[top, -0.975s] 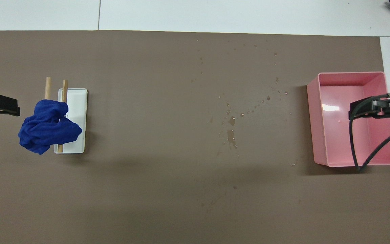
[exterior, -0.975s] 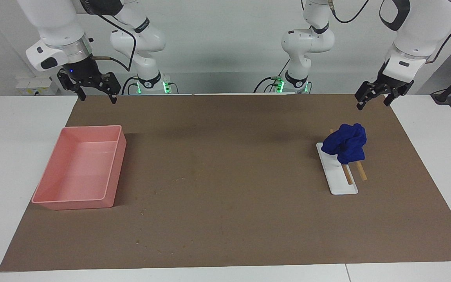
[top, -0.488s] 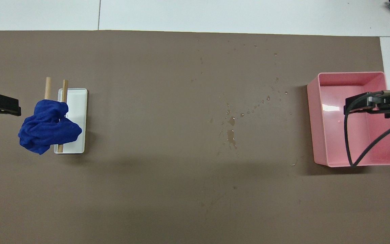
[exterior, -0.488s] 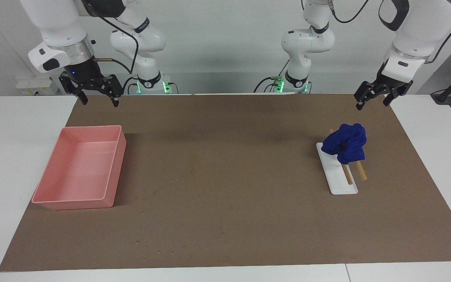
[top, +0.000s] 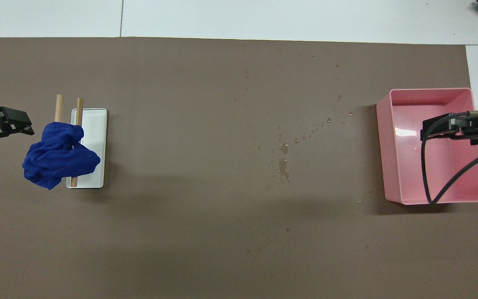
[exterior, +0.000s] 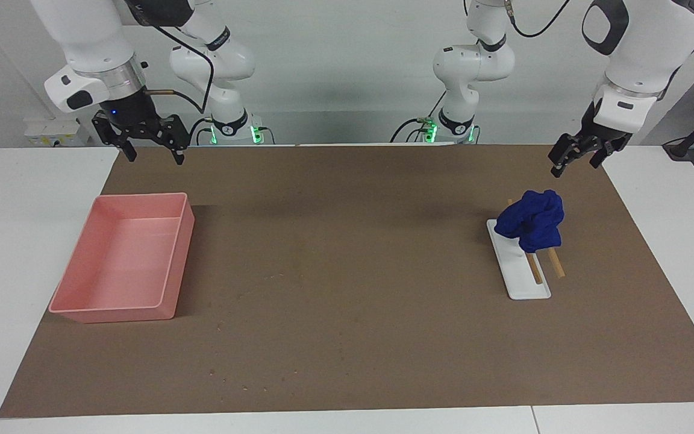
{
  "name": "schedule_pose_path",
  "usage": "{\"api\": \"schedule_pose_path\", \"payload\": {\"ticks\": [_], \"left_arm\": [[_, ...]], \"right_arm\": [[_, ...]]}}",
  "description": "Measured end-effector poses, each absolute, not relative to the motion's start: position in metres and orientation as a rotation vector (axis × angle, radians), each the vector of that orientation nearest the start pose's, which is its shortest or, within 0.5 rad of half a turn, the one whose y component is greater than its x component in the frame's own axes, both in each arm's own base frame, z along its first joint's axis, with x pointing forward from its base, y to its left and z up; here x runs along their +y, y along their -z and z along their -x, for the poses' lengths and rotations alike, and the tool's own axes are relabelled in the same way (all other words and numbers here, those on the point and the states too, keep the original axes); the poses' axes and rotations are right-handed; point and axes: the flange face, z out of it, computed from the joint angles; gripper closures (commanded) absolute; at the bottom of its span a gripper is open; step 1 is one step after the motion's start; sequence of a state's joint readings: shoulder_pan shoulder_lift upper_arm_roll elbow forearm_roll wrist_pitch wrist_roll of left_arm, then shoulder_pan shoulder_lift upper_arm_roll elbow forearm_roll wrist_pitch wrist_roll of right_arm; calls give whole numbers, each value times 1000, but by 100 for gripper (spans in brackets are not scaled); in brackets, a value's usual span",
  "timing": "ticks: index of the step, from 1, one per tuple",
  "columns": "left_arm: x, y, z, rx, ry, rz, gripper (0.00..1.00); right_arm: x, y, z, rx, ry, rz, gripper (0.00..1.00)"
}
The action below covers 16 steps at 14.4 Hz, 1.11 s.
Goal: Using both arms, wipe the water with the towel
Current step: 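Reach the left gripper down and grasp the blue towel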
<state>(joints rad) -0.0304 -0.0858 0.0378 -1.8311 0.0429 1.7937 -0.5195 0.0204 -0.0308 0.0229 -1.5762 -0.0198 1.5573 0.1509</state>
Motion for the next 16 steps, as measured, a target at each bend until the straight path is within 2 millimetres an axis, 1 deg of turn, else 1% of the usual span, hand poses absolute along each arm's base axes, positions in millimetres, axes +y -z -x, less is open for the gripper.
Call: {"api": "schedule_pose_path", "payload": {"ticks": [2, 5, 7, 10, 12, 14, 16], "left_arm": [[9, -549, -537, -996, 93, 2957, 0], [11, -521, -536, -1338, 81, 2823, 0], [14, -501, -533, -1516, 47, 2722, 0], [18, -468, -531, -1780, 59, 2567, 0], [25, -455, -530, -1860, 66, 2513, 0], [29, -452, -530, -1885, 78, 2502, 0], [28, -448, -530, -1893, 86, 2501, 0]], "right_arm": [[21, -638, -543, 171, 22, 3156, 0], [19, -638, -543, 179, 21, 3156, 0], [18, -637, -543, 180, 21, 3156, 0], [19, -637, -543, 179, 20, 3156, 0], [19, -637, -543, 179, 19, 3156, 0], [19, -637, -543, 179, 18, 3156, 0], [19, -637, -543, 179, 18, 3156, 0]]}}
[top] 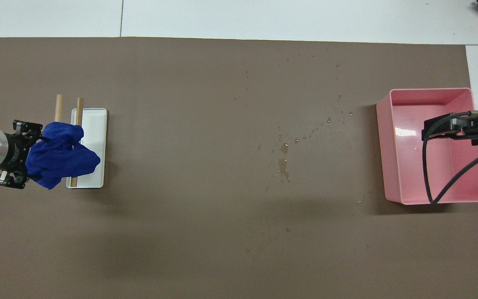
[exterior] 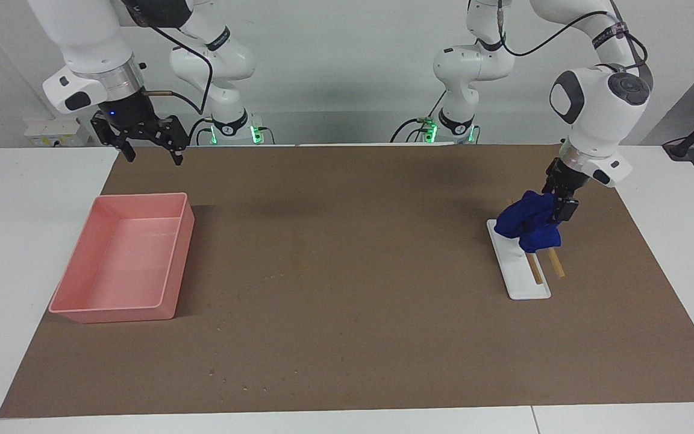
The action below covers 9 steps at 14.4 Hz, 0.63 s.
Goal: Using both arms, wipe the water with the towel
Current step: 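Reach the left gripper down and grasp the blue towel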
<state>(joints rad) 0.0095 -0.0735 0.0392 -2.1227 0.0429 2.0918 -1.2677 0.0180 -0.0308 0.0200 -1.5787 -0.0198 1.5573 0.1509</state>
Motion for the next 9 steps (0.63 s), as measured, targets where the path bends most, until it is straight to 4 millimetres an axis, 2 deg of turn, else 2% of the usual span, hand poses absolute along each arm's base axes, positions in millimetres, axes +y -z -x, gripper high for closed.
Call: {"api": "schedule_pose_path", "payload": {"ticks": [1, 2, 3, 5, 7, 8, 9], "left_arm": [[28, -445, -529, -1894, 85, 2500, 4], [27, -443, -528, -1897, 86, 2498, 12], [26, -440, -528, -1896, 84, 2497, 25], [24, -436, -526, -1894, 81, 2498, 64], [24, -436, -527, -1894, 86, 2500, 96], [24, -438, -527, -1896, 90, 2501, 100], [24, -439, -527, -1896, 92, 2502, 100]], "right_arm": [[19, -637, -543, 179, 18, 3156, 0], [19, -637, -543, 178, 18, 3156, 0], [19, -637, -543, 178, 18, 3156, 0], [19, -637, -543, 178, 18, 3156, 0], [21, -636, -543, 173, 18, 3156, 0], [21, -637, -543, 172, 18, 3156, 0], [21, -637, -543, 171, 18, 3156, 0]]}}
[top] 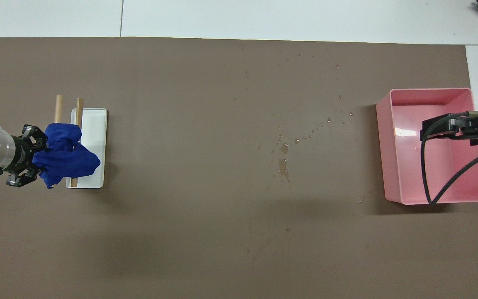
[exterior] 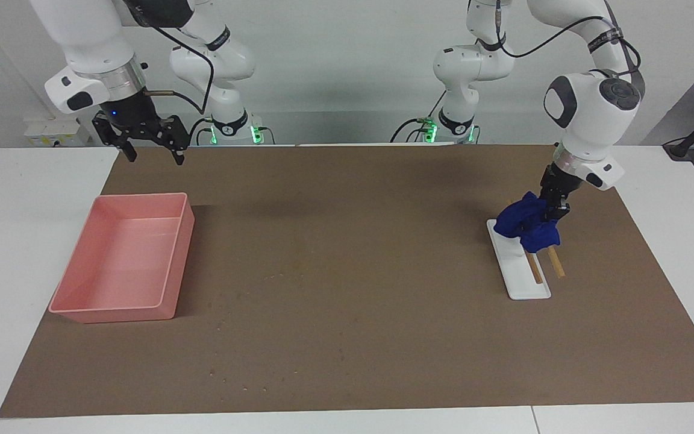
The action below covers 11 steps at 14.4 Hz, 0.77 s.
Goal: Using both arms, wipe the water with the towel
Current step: 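Reach the left gripper down and grasp the blue towel, then lift the towel with the left gripper while the right gripper approaches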
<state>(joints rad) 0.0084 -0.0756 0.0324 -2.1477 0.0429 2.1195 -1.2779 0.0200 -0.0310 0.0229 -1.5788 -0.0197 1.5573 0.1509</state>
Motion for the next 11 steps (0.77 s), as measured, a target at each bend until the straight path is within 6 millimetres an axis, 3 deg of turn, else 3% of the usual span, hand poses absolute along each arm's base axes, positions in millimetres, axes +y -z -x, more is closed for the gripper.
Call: {"api": "schedule_pose_path", "payload": {"ticks": [3, 6, 11], "left_arm": [[23, -452, -530, -1879, 47, 2488, 100], [11, -480, -541, -1816, -14, 2496, 100], [-47, -524, -546, -1785, -155, 2603, 100]], "right_arm": [[22, -637, -543, 171, 18, 3156, 0], [22, -637, -543, 171, 18, 3156, 0], [22, -636, -543, 171, 16, 3156, 0]]}}
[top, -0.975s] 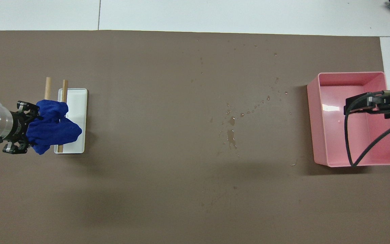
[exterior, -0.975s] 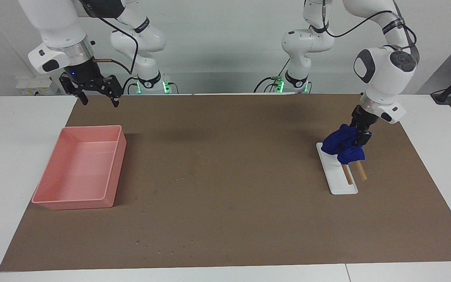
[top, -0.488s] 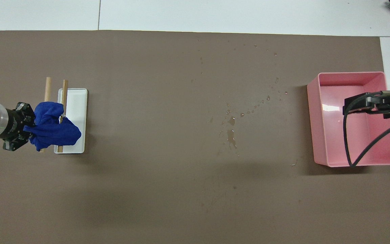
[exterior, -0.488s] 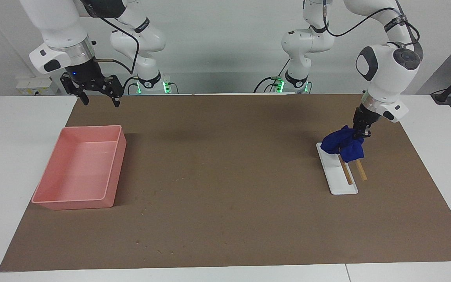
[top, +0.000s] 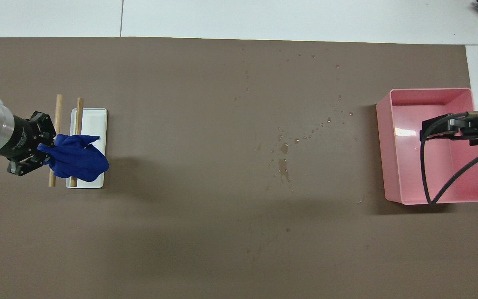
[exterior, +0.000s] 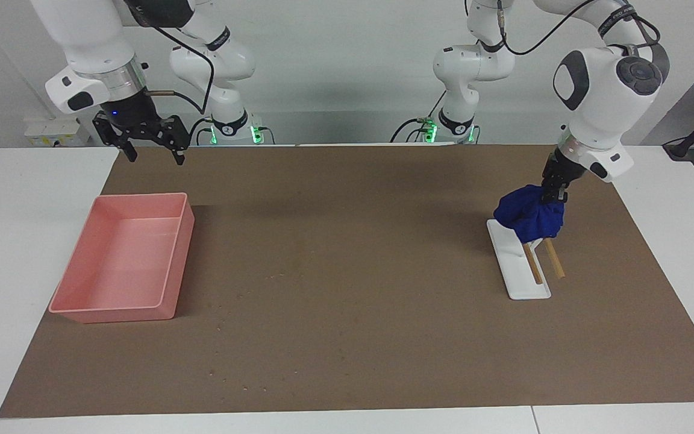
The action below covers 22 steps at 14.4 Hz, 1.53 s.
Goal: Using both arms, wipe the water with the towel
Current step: 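Lift the towel with the left gripper while the right gripper approaches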
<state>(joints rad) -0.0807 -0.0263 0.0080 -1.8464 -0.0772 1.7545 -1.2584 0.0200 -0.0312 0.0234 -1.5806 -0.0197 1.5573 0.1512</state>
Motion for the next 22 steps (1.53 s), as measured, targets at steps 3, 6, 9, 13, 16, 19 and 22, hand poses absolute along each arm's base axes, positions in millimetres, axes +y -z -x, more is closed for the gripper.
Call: {"api": "schedule_pose_path", "payload": {"ticks": [3, 6, 9, 13, 16, 19, 22], "left_arm": [[-74, -542, -544, -1849, -294, 2693, 100], [-122, -555, -533, -1822, -381, 2779, 100], [-210, -563, -514, -1872, -384, 2792, 100], [-309, -579, -483, -2122, -351, 2747, 100], [-352, -601, -470, -2424, -347, 2680, 100], [-378, -620, -457, -2627, -391, 2626, 100], [-395, -636, -444, -2671, -439, 2620, 100]], "right_arm": [[27, -636, -543, 260, 8, 3101, 0], [56, -642, -541, 463, 1, 3021, 0], [112, -648, -533, 728, -60, 2881, 0], [166, -655, -526, 1067, -136, 2647, 1], [199, -652, -522, 1266, -225, 2517, 1], [218, -647, -525, 1370, -258, 2419, 1], [230, -640, -533, 1396, -244, 2371, 1]]}}
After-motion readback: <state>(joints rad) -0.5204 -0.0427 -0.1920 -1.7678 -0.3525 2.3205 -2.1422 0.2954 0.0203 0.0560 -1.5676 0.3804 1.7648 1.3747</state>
